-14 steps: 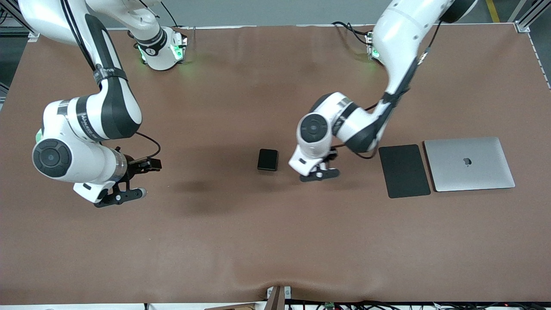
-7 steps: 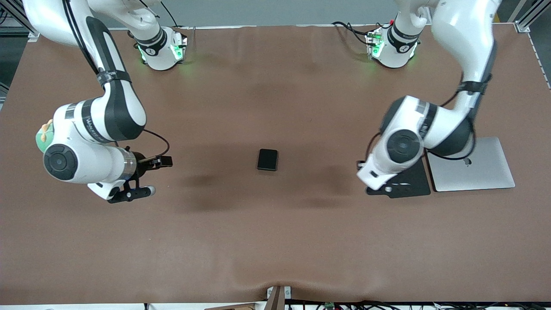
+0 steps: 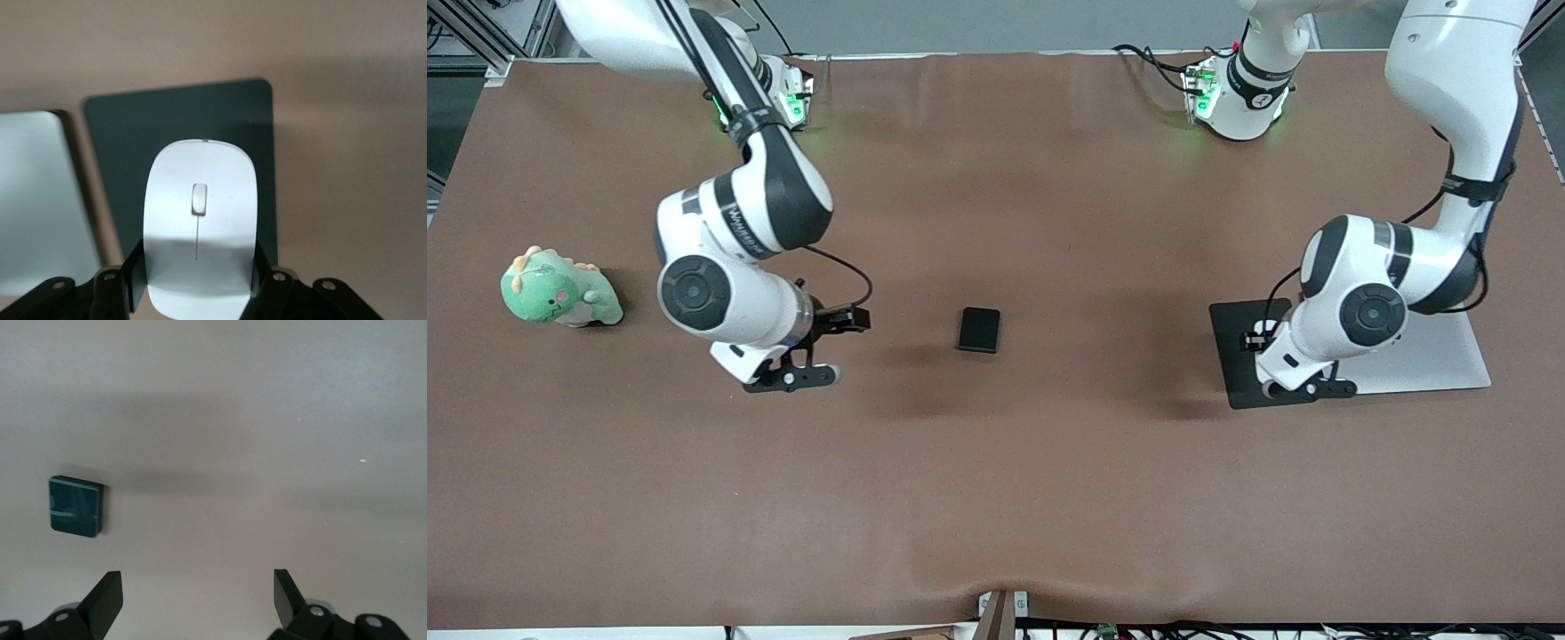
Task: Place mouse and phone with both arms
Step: 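Grasp the phone with the right gripper while the left gripper lowers the mouse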
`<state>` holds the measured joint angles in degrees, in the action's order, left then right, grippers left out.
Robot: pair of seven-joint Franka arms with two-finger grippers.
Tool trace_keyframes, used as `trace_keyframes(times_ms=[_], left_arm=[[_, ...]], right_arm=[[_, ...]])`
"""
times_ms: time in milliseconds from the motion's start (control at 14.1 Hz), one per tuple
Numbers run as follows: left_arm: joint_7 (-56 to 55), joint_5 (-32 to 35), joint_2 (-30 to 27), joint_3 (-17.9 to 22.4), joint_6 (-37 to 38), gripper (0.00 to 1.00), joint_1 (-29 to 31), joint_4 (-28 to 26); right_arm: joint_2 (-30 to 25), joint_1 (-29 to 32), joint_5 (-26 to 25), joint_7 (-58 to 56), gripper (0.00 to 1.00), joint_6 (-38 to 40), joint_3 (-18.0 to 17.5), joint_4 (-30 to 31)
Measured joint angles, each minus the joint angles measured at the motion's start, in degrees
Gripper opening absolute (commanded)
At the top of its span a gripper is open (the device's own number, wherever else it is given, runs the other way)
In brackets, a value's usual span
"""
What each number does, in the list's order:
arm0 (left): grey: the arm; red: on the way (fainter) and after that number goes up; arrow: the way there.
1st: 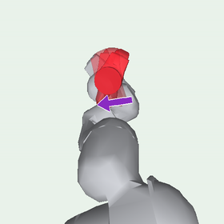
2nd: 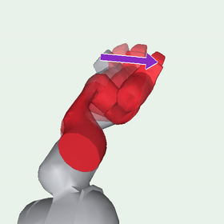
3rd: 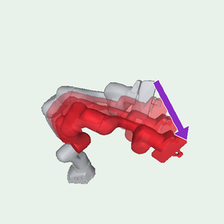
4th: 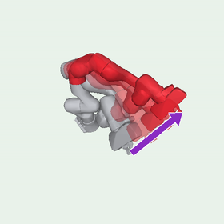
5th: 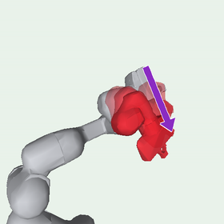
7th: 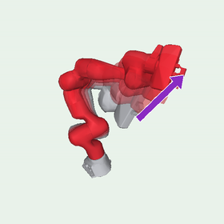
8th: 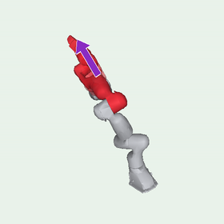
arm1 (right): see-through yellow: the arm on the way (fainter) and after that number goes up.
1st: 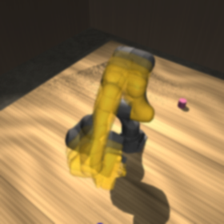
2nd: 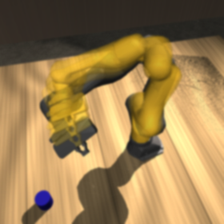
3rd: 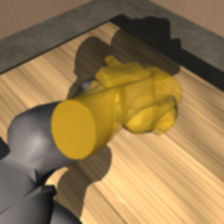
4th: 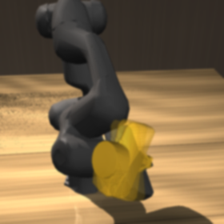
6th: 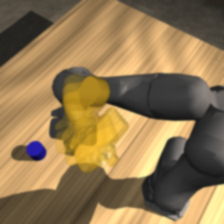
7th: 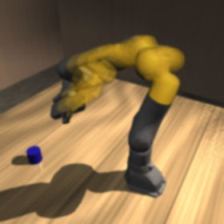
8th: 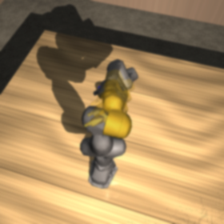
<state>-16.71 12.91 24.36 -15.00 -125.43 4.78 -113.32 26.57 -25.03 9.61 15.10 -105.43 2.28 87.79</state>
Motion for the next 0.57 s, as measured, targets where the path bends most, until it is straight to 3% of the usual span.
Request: trace_keyframes(times_ms=[213,567], left_arm=[[-0.5,0.0,-0.8,0.0,-7.1,0.45,0.9,-6.9],[-0.5,0.0,-1.7,0.1,-11.6,0.46,3.0,-10.9]], right_arm=[[2.1,-2.6,0.0,4.7,1.00,-5.0,0.0,0.0],[6.1,-6.6,0.0,11.6,1.00,-8.5,0.0,-1.1]])
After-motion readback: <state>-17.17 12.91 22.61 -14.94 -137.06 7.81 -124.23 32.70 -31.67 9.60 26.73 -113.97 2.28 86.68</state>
